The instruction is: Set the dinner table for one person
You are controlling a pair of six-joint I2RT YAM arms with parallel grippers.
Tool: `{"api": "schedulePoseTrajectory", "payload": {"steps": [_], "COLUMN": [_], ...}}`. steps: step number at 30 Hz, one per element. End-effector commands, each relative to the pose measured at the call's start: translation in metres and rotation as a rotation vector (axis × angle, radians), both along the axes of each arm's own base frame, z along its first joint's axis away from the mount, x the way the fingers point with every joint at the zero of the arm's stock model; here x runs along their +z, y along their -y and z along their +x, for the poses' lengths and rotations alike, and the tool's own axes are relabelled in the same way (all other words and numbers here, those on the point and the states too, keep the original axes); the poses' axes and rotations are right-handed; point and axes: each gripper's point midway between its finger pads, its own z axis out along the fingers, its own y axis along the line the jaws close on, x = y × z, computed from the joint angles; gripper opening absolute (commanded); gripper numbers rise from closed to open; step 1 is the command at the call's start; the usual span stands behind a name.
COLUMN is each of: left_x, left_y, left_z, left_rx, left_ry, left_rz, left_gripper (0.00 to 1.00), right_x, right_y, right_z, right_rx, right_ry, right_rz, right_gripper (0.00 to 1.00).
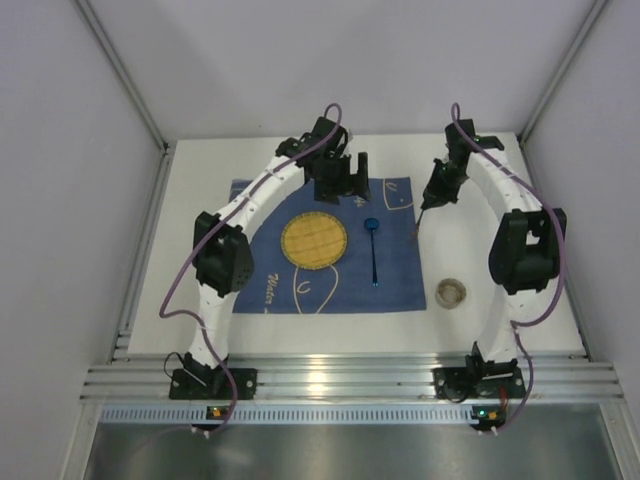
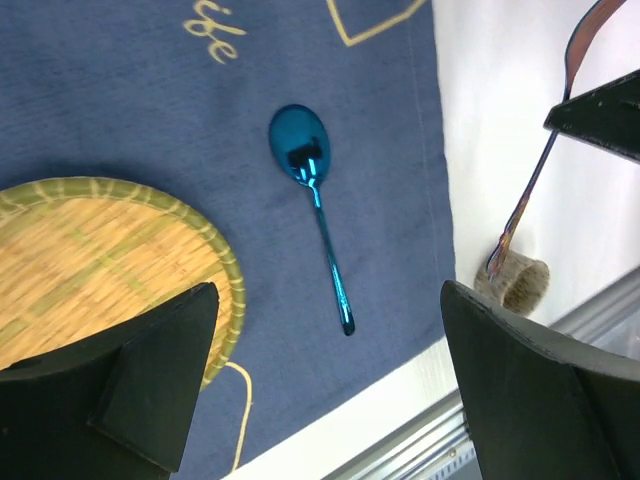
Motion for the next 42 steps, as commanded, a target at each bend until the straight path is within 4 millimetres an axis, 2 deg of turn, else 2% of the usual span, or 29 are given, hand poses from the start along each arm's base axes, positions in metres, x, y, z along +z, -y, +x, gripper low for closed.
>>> {"api": "schedulePoseTrajectory", "payload": {"steps": [1,3,5,9,10,15,17,19,21,23,26,32,33,34,37,38,39,42], "left_x": [0.050,0.064,0.075,0.087,0.079,0.071,0.064,0.047,0.041,0.045,0.039,0.036,0.038,0.040,0.038,0.038,0.037,0.035], "left_y": [0.009,0.020,0.028,0.038,0.039,0.048,0.053,0.051,0.051,0.055,0.061,0.080,0.083,0.086,0.096,0.097,0.098,0.096], "left_z": [-0.011,-0.014,-0.035,-0.057,-0.064,-0.090,-0.094,-0.099,-0.101,-0.097,-0.095,-0.090,-0.088,-0.090,-0.096,-0.097,-0.099,-0.103], "left_rx": [-0.083,-0.118,-0.170,-0.234,-0.244,-0.293,-0.296,-0.273,-0.258,-0.232,-0.205,-0.187,-0.184,-0.188,-0.212,-0.215,-0.215,-0.206], "left_ry": [0.076,0.121,0.128,0.161,0.133,0.104,0.103,0.054,0.062,0.077,0.069,0.061,0.072,0.059,0.034,0.032,0.024,0.004], "left_rz": [-0.151,-0.223,-0.297,-0.377,-0.381,-0.415,-0.404,-0.389,-0.408,-0.444,-0.437,-0.449,-0.463,-0.480,-0.501,-0.502,-0.503,-0.507], "left_gripper": [0.98,0.98,0.98,0.98,0.97,0.94,0.92,0.91,0.91,0.91,0.90,0.82,0.79,0.62,0.37,0.11,0.01,0.00], "right_x": [0.056,0.057,0.060,0.067,0.070,0.090,0.092,0.100,0.105,0.105,0.101,0.093,0.092,0.091,0.089,0.089,0.087,0.086], "right_y": [-0.031,-0.048,-0.061,-0.071,-0.073,-0.084,-0.094,-0.101,-0.107,-0.110,-0.114,-0.120,-0.120,-0.120,-0.120,-0.121,-0.121,-0.126], "right_z": [-0.020,-0.031,-0.041,-0.052,-0.054,-0.043,-0.039,-0.032,-0.028,-0.030,-0.035,-0.046,-0.048,-0.047,-0.047,-0.046,-0.047,-0.042], "right_rx": [0.017,0.045,0.059,0.055,0.057,0.068,0.091,0.109,0.129,0.146,0.171,0.212,0.211,0.214,0.212,0.212,0.210,0.202], "right_ry": [0.108,0.108,0.106,0.106,0.110,0.158,0.154,0.174,0.191,0.183,0.173,0.151,0.147,0.151,0.155,0.159,0.157,0.166], "right_rz": [0.065,0.059,0.063,0.076,0.086,0.145,0.188,0.218,0.243,0.262,0.284,0.327,0.331,0.330,0.335,0.340,0.345,0.370], "right_gripper": [0.00,0.00,0.00,0.00,0.00,0.00,0.00,0.00,0.00,0.00,0.00,0.00,0.00,0.00,0.00,0.00,0.00,0.00]}}
